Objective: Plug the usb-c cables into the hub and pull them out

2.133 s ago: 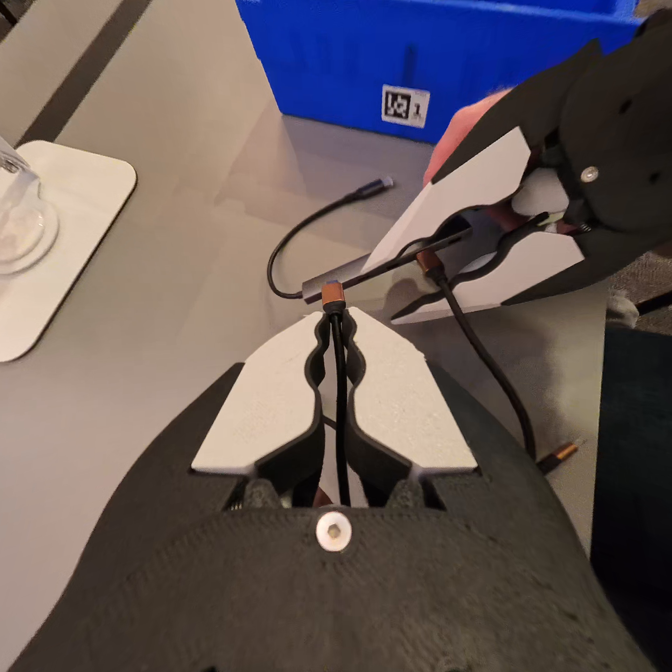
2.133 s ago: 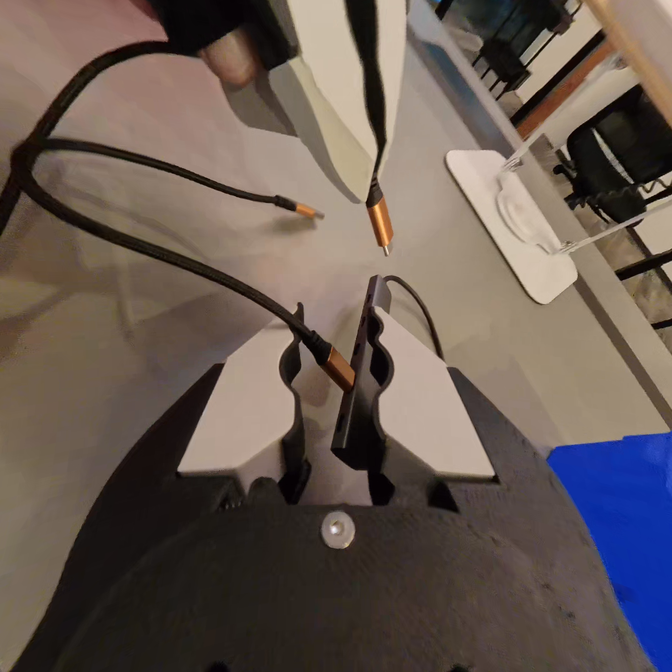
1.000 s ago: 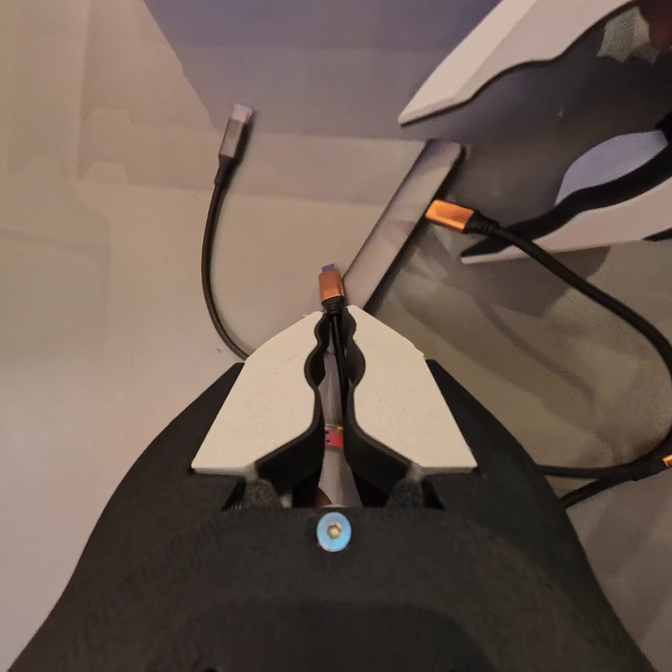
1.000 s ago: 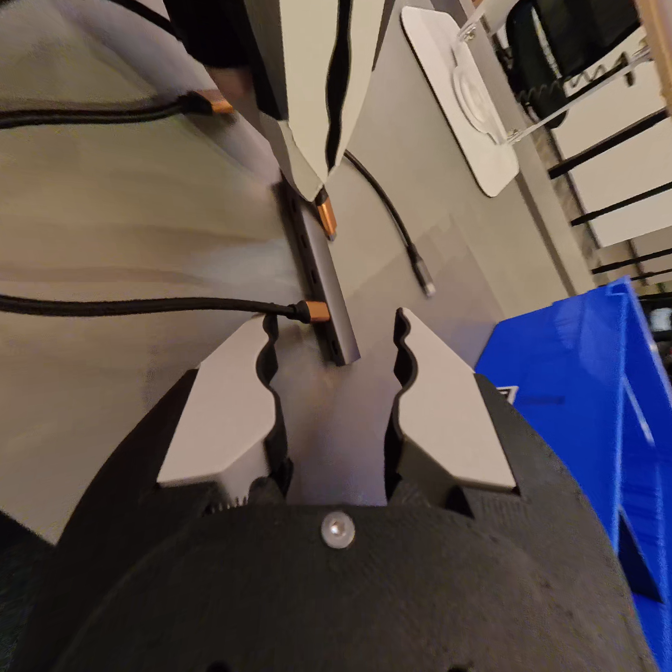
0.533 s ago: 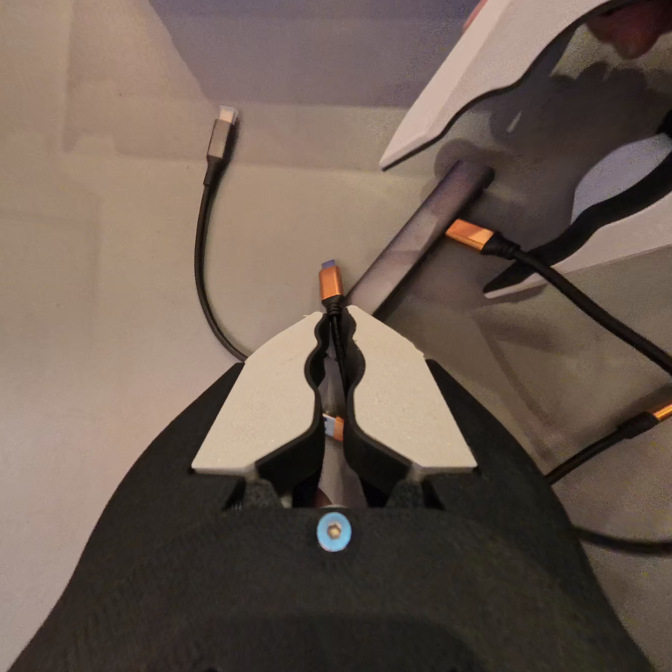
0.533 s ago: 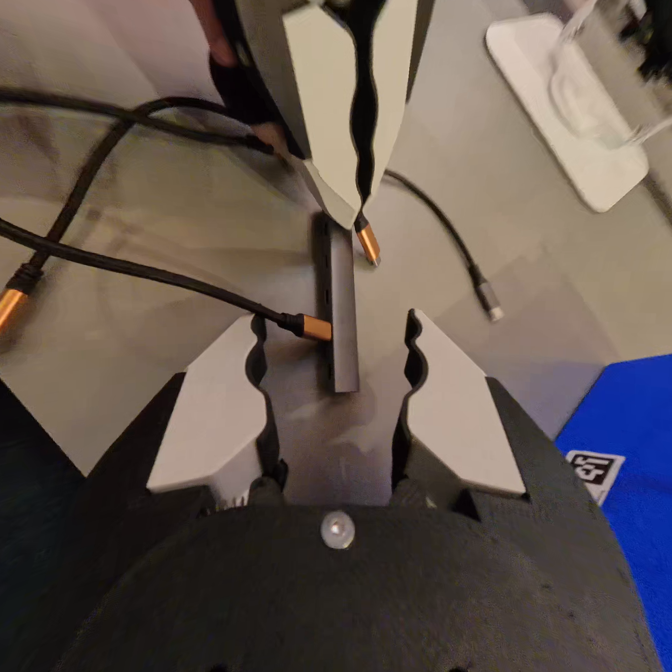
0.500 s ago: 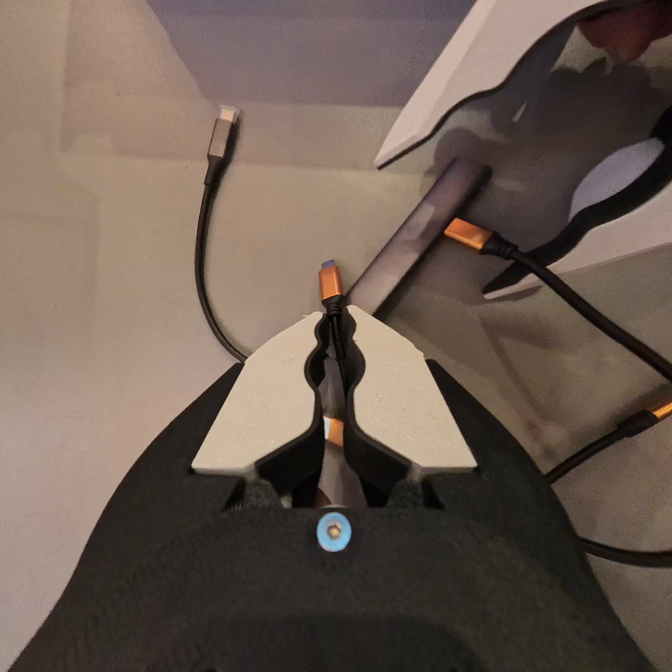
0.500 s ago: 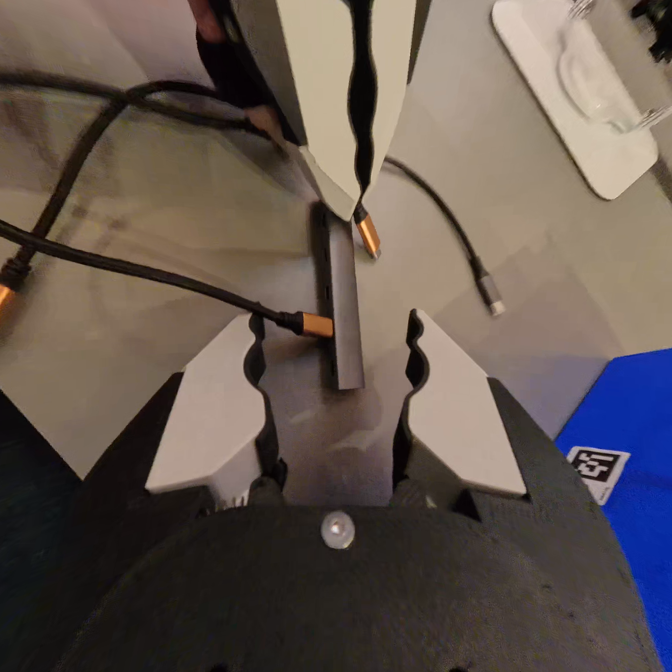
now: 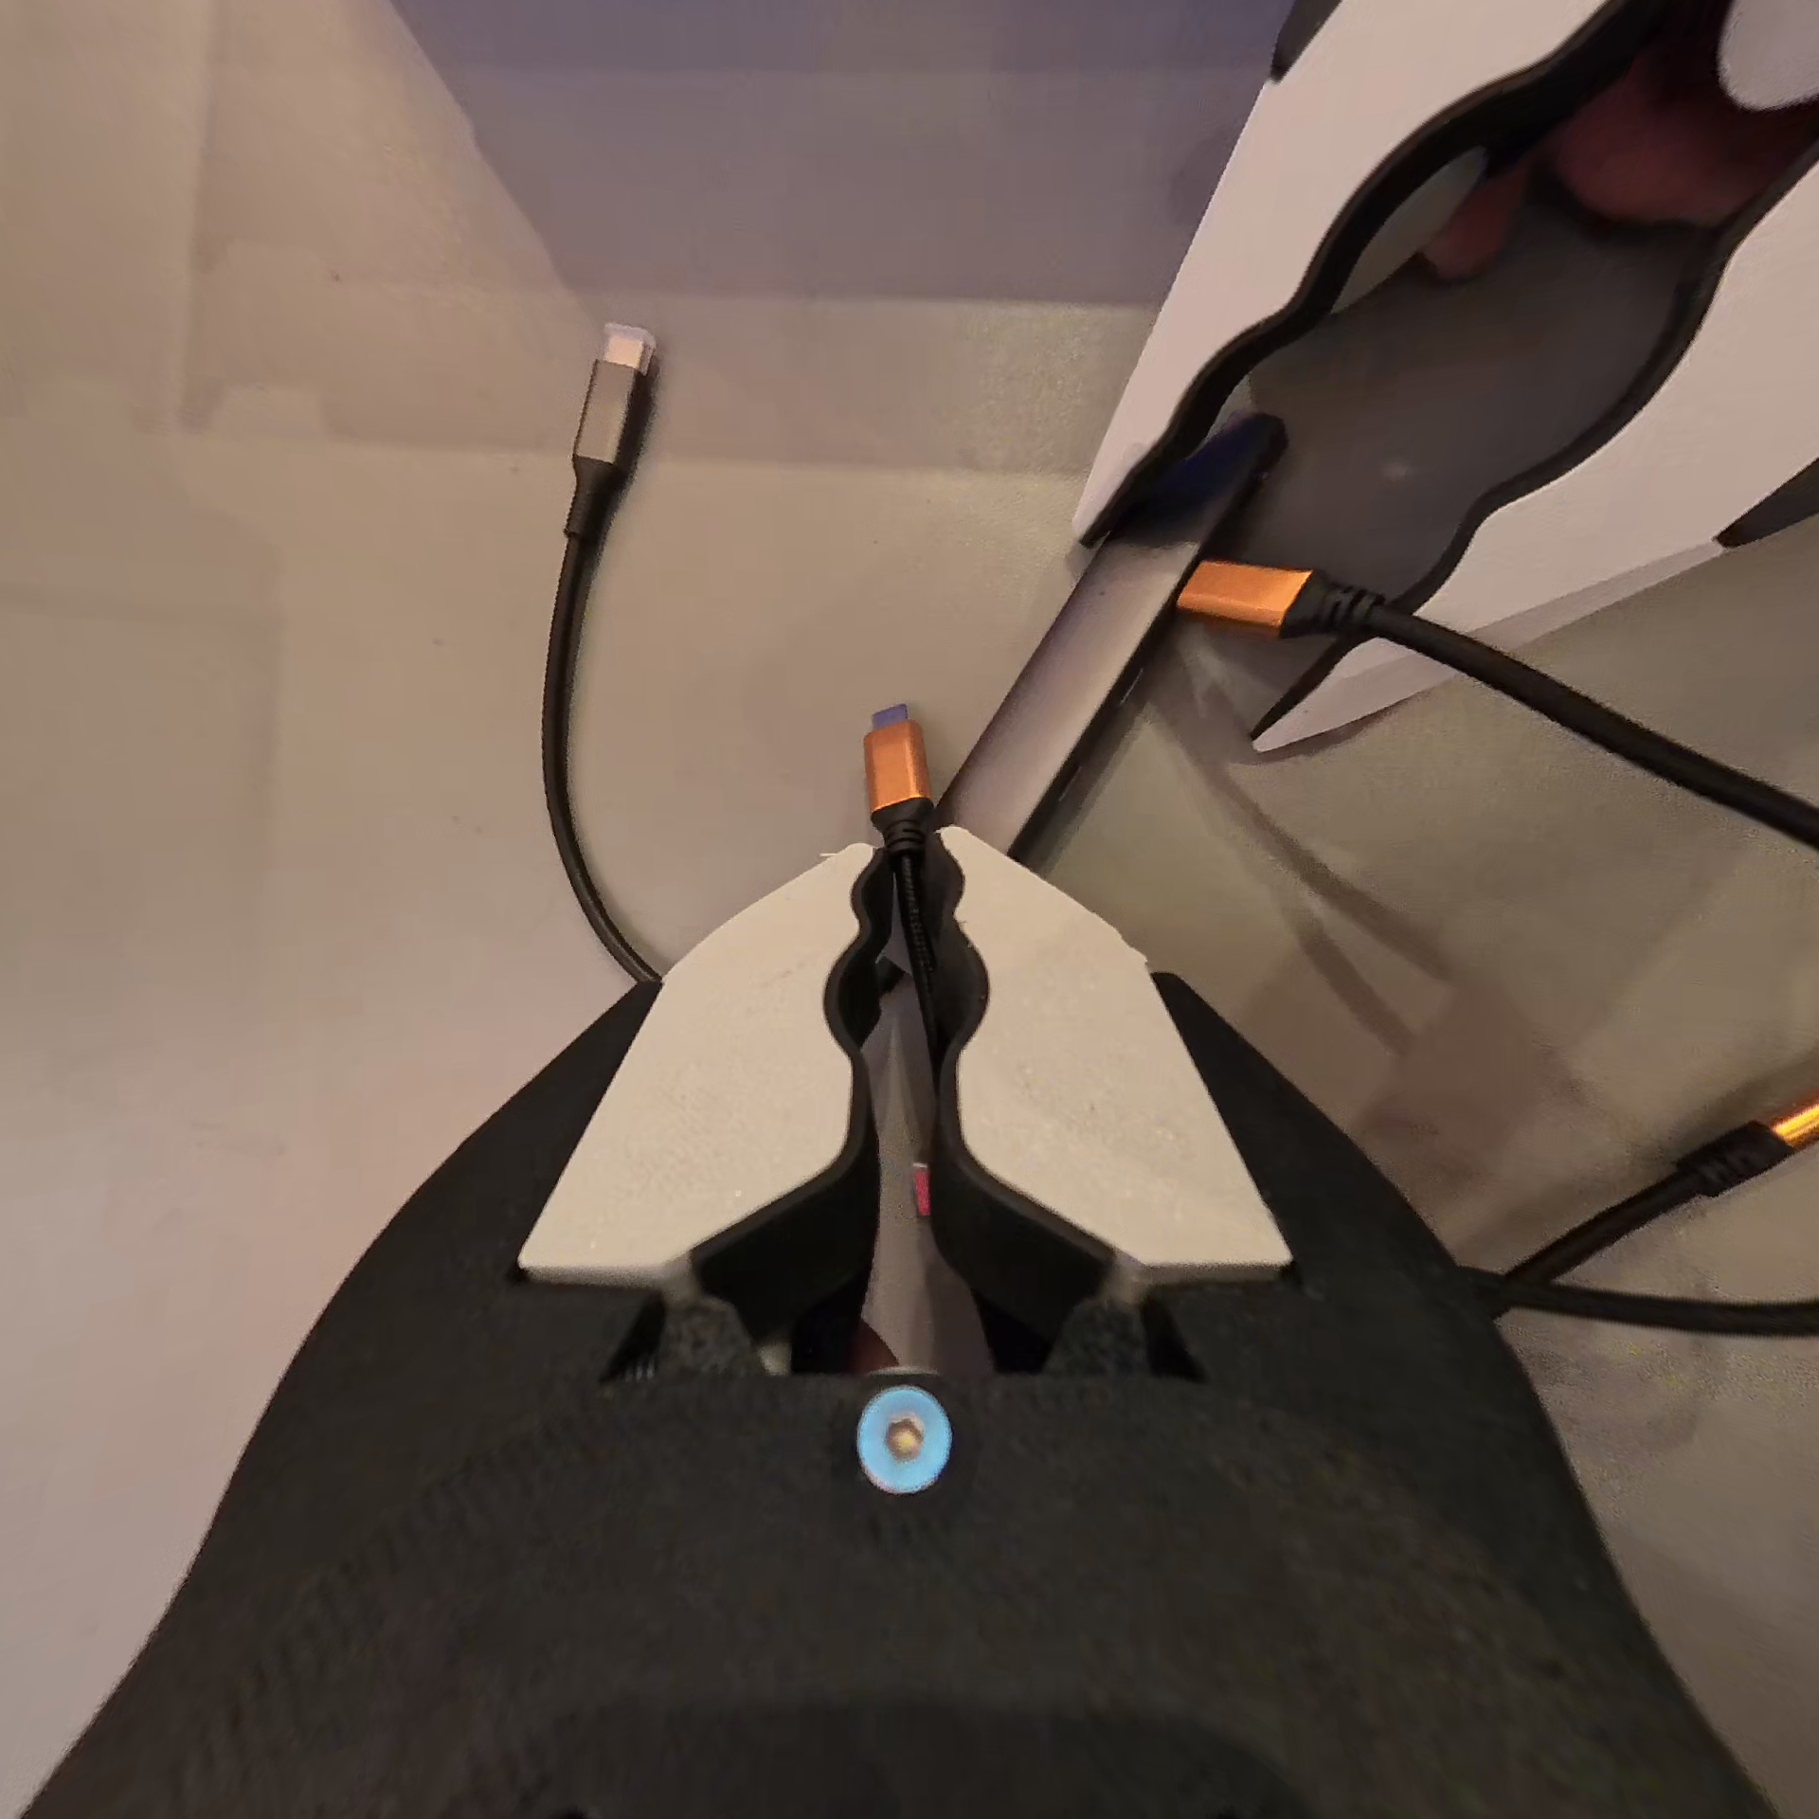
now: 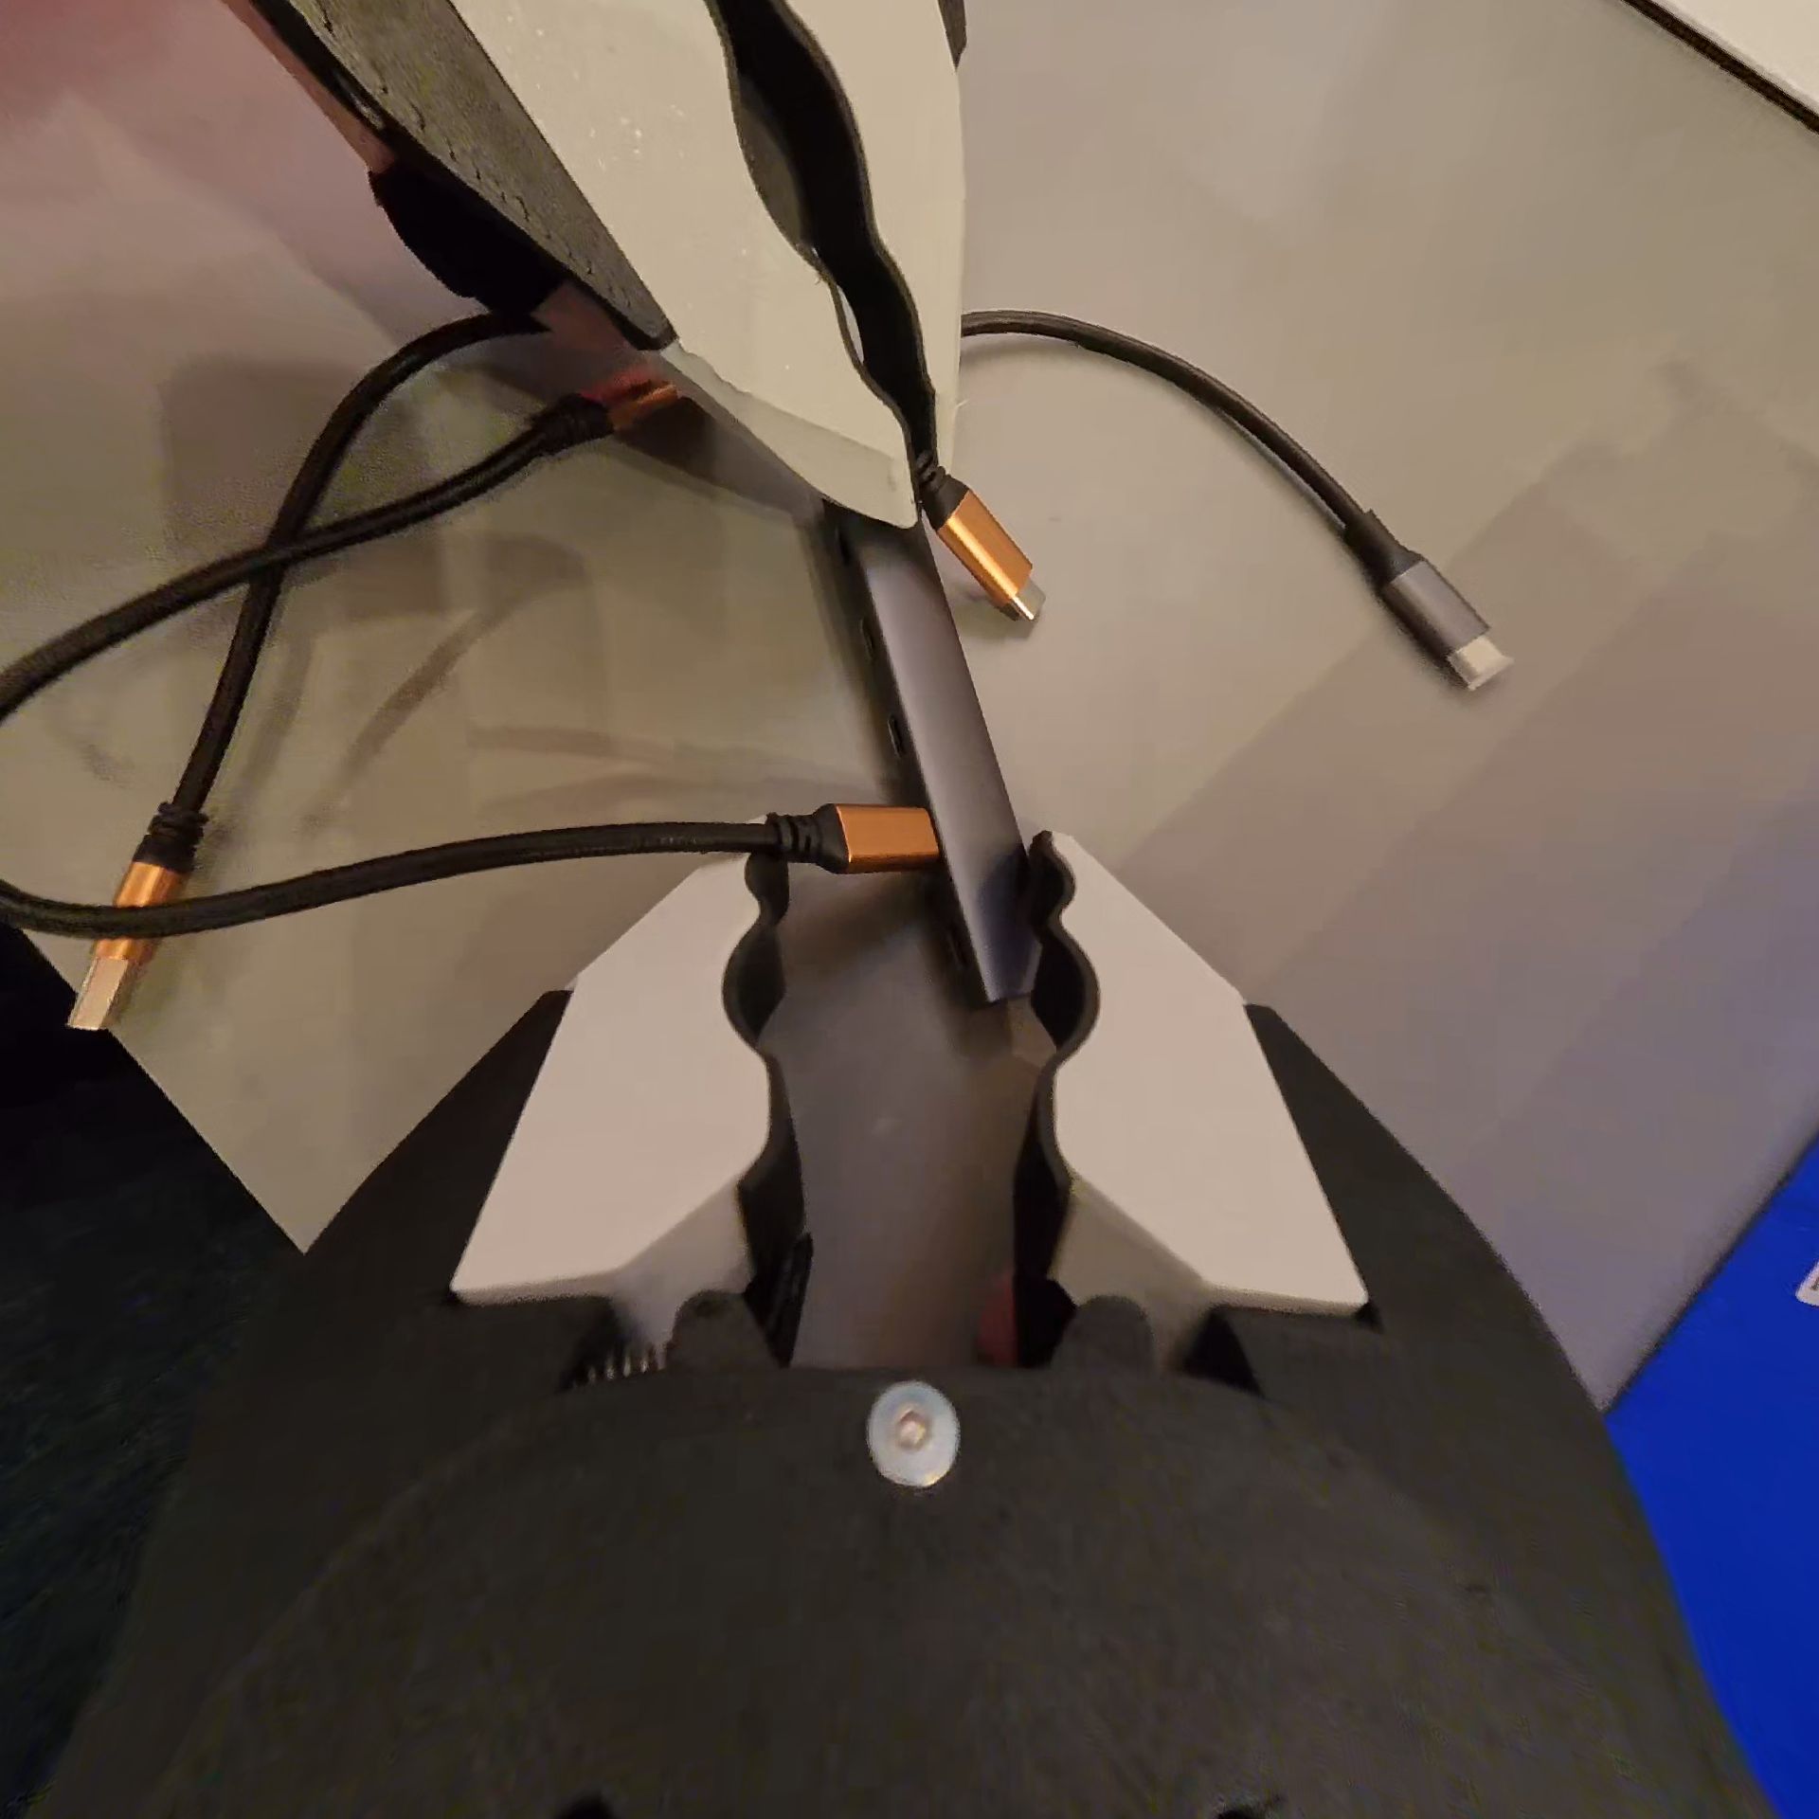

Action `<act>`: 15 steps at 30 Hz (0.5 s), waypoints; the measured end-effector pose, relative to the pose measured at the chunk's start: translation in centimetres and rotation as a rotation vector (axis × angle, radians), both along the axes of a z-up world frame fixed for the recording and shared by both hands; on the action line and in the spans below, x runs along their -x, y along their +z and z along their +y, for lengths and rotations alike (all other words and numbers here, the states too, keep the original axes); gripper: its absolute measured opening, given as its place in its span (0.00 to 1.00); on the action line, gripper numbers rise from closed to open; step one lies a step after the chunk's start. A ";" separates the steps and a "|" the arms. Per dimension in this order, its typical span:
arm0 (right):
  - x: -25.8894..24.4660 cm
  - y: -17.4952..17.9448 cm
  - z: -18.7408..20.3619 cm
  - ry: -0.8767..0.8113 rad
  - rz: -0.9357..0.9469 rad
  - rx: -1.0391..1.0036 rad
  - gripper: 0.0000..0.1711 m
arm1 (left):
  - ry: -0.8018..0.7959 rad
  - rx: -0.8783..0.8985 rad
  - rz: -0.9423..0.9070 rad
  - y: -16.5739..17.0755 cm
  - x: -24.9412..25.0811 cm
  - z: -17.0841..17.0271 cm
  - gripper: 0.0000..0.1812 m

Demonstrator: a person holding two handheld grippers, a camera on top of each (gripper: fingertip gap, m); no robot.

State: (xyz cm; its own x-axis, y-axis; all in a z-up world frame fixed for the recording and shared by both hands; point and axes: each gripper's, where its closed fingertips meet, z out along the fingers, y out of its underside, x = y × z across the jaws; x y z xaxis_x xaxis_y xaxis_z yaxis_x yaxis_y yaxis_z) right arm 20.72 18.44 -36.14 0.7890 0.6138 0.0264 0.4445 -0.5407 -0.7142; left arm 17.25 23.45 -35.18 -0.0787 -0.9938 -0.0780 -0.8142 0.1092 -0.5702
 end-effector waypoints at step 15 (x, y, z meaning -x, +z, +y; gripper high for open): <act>1.2 0.2 1.3 0.147 -0.178 -0.159 0.05 | -0.002 0.027 0.002 0.0 0.4 0.2 0.03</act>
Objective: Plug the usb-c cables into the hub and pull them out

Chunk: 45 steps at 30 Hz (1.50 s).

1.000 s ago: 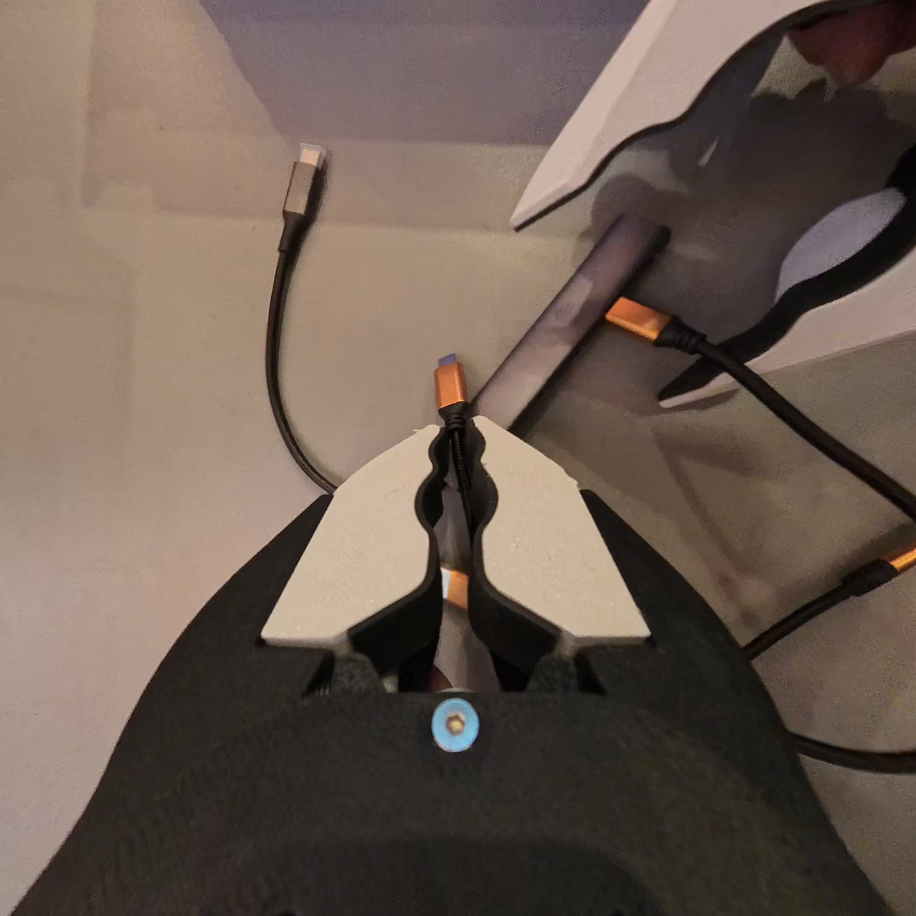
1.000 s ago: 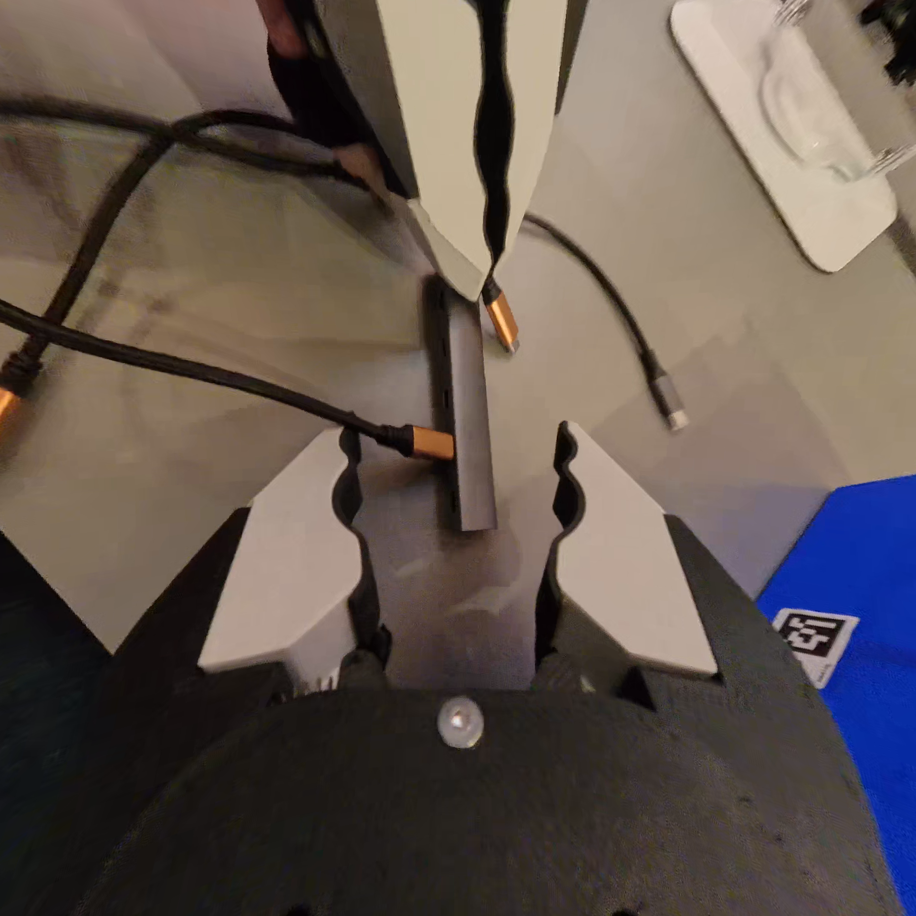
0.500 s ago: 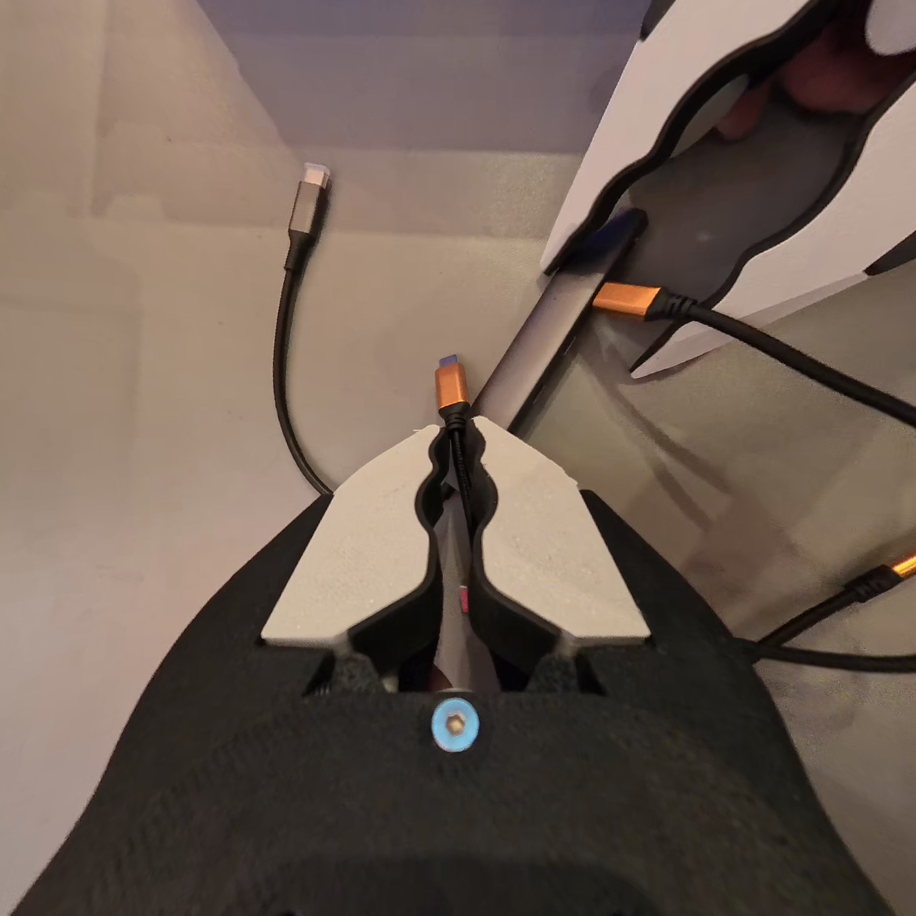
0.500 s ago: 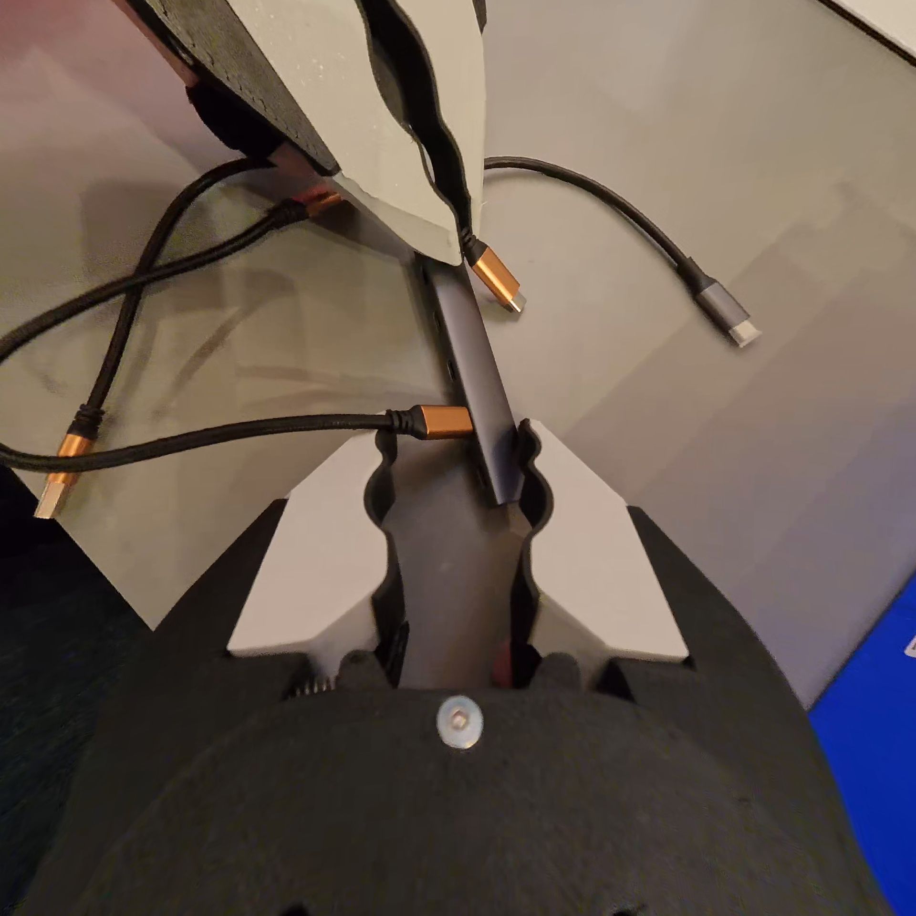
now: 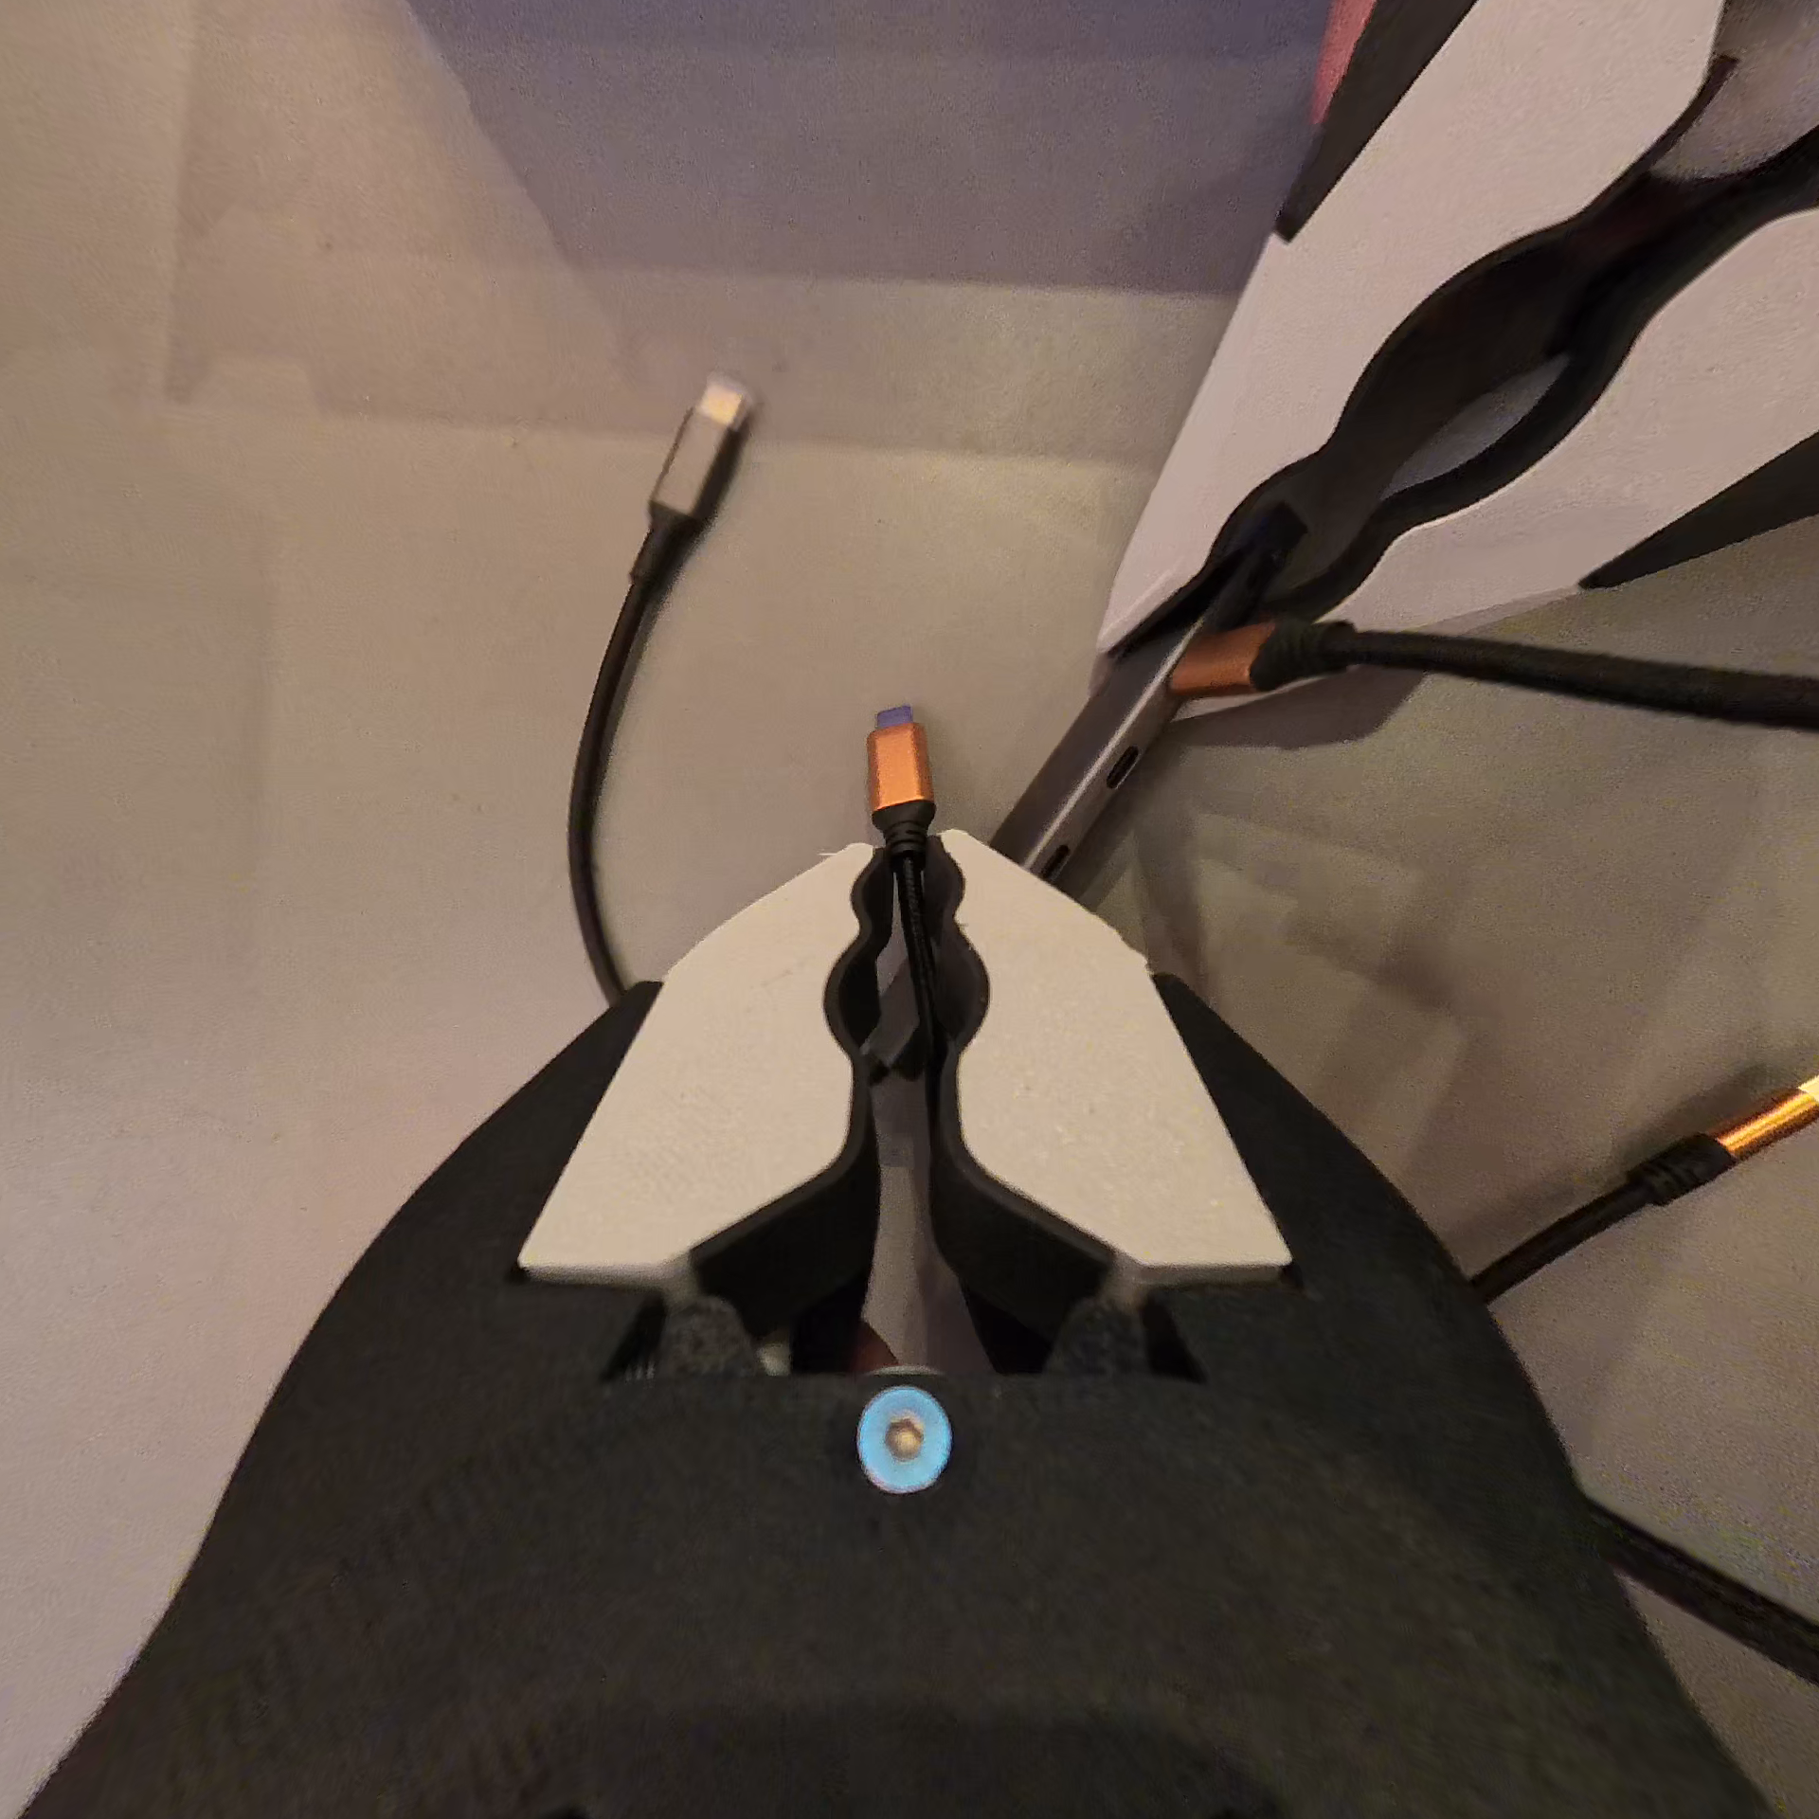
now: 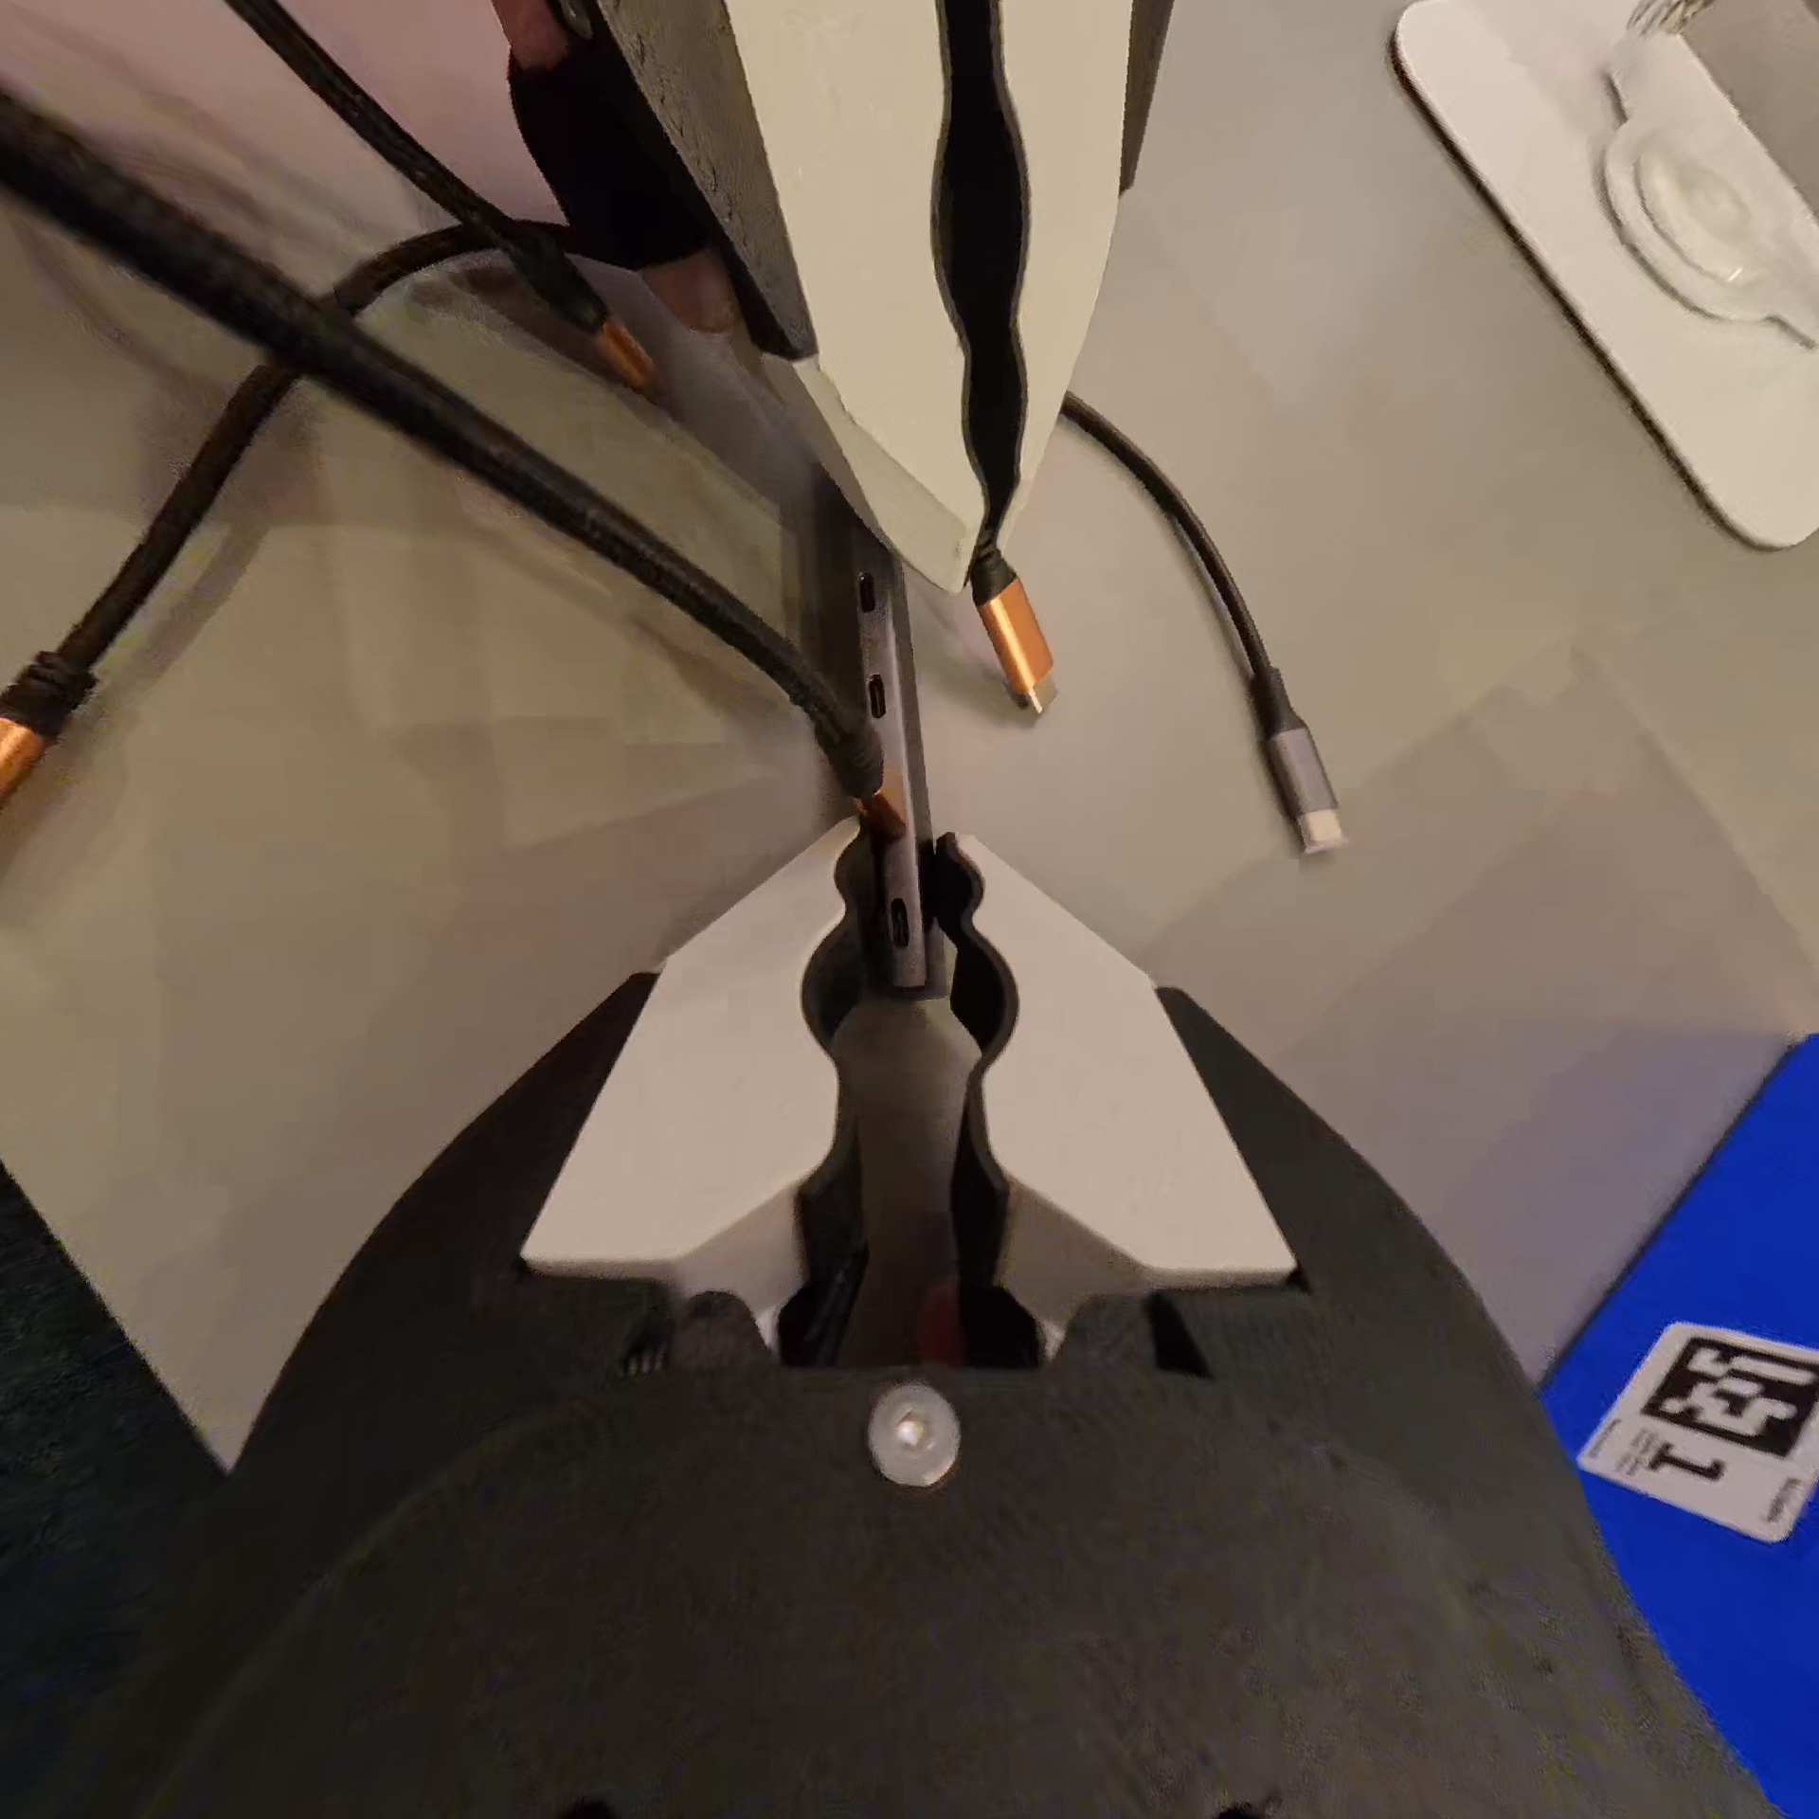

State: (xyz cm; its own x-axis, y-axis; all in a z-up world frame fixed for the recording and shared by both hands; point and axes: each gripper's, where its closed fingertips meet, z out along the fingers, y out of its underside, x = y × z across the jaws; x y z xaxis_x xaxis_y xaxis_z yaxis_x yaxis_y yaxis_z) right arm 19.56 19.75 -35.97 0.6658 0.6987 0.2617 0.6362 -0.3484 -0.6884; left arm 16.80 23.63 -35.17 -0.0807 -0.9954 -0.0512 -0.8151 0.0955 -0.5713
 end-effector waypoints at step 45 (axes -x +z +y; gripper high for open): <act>-2.6 8.7 5.8 -0.036 -0.507 -0.514 0.04 | 0.405 -0.120 -0.217 8.5 1.0 2.0 0.03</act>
